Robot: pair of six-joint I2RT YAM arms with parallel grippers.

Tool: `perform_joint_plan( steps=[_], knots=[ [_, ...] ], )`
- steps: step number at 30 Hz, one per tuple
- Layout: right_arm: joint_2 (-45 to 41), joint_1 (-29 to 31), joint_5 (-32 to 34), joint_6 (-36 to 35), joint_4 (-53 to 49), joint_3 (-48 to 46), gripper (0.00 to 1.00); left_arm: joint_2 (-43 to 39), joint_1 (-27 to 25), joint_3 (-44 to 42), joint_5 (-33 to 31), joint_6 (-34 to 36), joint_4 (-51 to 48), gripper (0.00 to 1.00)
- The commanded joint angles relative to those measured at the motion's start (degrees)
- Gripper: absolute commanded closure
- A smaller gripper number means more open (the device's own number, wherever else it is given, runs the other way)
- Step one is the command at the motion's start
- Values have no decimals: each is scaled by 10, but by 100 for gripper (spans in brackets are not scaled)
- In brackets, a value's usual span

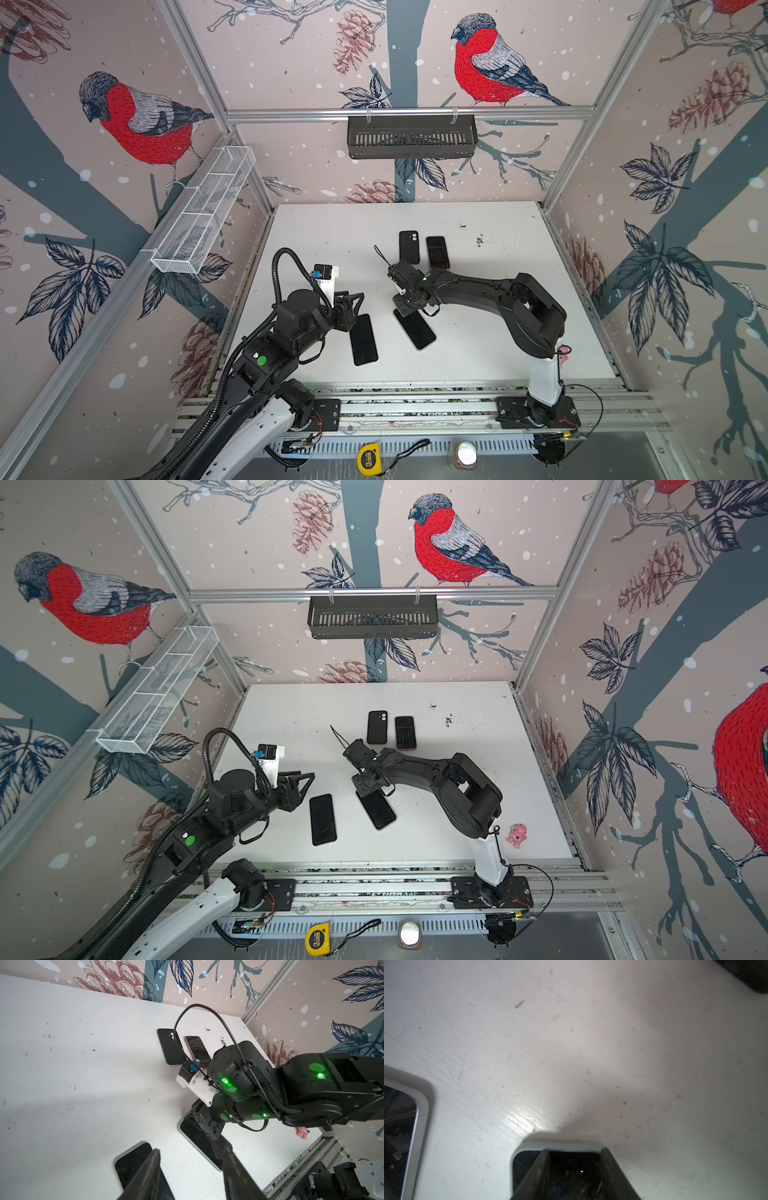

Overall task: Put the phone into the phone case
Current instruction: 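Carry the cased phone farther from the robot and set it beside the pink-cased phone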

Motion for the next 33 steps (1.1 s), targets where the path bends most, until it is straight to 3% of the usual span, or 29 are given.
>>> perform_joint_plan(
  steps=[1, 2, 7, 9, 21, 28, 33],
  knots=[
    [-18, -1, 0, -4, -69, -7, 58, -2, 1, 0, -4, 2, 8, 51],
    [-35, 1, 3, -3, -68, -10, 56, -3, 0, 0, -4, 2, 9, 51],
    [-113, 16, 17, 9, -66, -48, 15, 0, 2, -2, -4, 3, 12, 51],
    [-131, 23, 2, 15, -59, -68, 12, 1, 1, -2, -3, 4, 13, 51],
    [-110, 63, -17, 49, -16, -147, 8, -1, 1, -3, -4, 4, 15, 51],
    [-84, 70, 4, 65, -12, -150, 19, -1, 1, -3, -3, 4, 15, 51],
    [-121, 77, 47, 64, -5, -159, 31, -1, 1, -3, -4, 4, 15, 51]
  ],
)
